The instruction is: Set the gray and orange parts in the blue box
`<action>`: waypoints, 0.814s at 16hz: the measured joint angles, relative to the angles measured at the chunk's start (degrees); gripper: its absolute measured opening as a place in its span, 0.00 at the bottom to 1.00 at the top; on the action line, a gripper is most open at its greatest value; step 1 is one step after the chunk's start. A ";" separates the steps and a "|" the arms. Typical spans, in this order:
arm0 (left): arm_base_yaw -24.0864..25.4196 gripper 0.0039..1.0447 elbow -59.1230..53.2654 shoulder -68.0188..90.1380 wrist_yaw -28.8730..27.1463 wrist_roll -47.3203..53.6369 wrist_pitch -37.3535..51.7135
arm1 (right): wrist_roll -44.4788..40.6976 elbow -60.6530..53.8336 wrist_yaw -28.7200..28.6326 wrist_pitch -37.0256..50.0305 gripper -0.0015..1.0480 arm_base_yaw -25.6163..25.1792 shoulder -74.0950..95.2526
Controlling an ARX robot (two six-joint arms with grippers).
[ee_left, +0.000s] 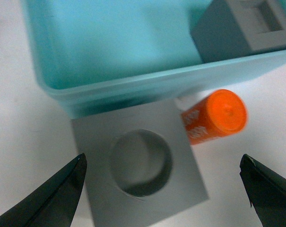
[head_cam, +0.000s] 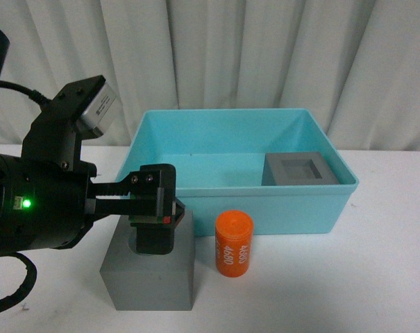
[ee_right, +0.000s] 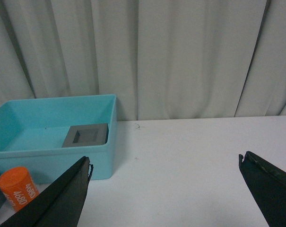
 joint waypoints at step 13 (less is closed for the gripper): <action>1.73 0.94 3.04 13.38 -7.61 6.40 3.32 | 0.00 0.00 -0.02 0.00 0.94 0.00 0.00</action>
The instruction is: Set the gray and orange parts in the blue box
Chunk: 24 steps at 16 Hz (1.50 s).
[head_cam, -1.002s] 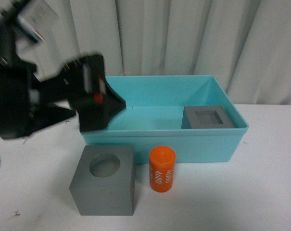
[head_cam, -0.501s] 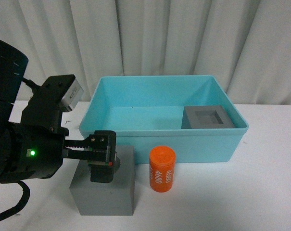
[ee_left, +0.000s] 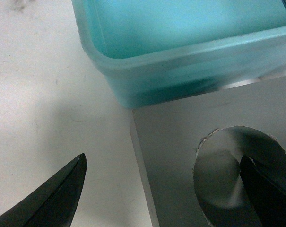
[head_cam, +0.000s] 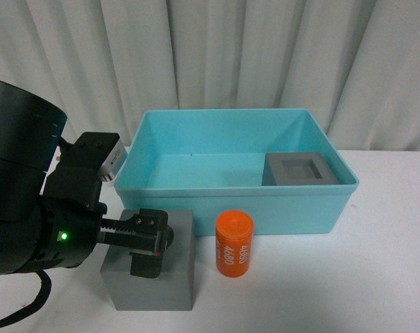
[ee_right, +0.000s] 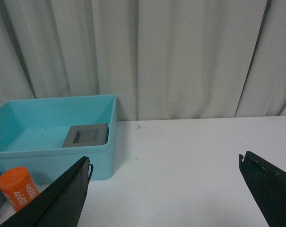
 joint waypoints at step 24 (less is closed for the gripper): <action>-2.78 0.16 20.04 -10.19 2.03 0.33 -14.75 | 0.00 0.00 0.02 0.00 0.94 0.00 0.00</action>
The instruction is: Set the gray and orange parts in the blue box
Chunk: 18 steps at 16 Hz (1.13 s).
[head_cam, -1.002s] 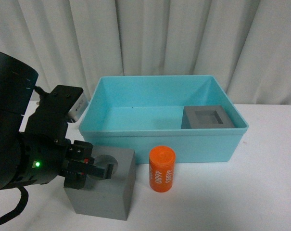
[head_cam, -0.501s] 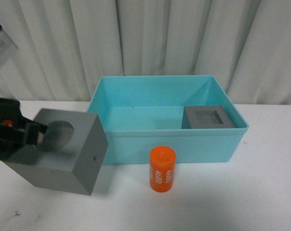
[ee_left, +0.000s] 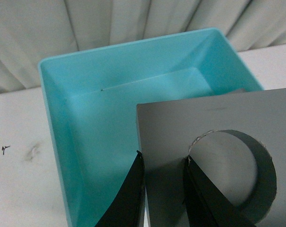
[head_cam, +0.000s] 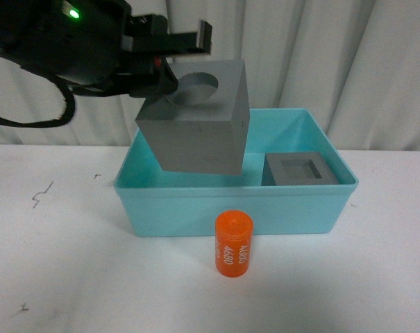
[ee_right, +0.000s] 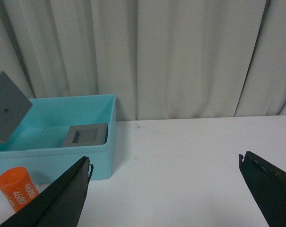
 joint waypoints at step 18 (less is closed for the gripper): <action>3.41 0.16 10.34 20.35 -6.73 0.74 -1.68 | 0.00 0.00 -0.02 0.00 0.94 0.00 0.00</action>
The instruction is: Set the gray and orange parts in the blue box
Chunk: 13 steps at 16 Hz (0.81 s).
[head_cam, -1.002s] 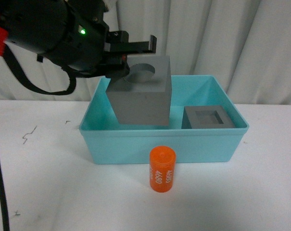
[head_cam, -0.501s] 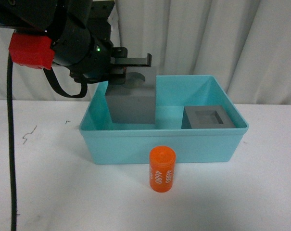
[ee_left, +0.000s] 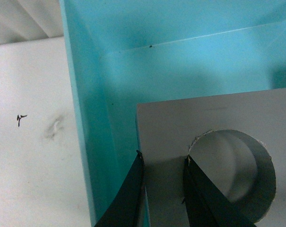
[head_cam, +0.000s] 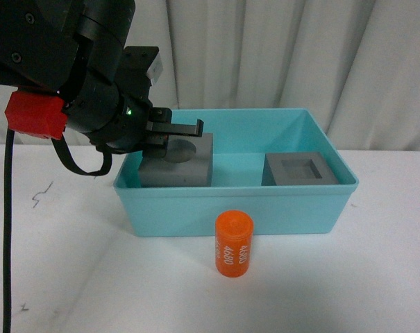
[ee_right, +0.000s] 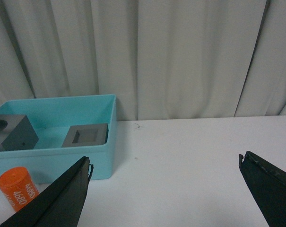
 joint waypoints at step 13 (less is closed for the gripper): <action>-0.70 0.94 -22.32 -28.15 5.57 -0.09 18.64 | 0.00 0.00 0.02 0.00 0.94 0.00 0.00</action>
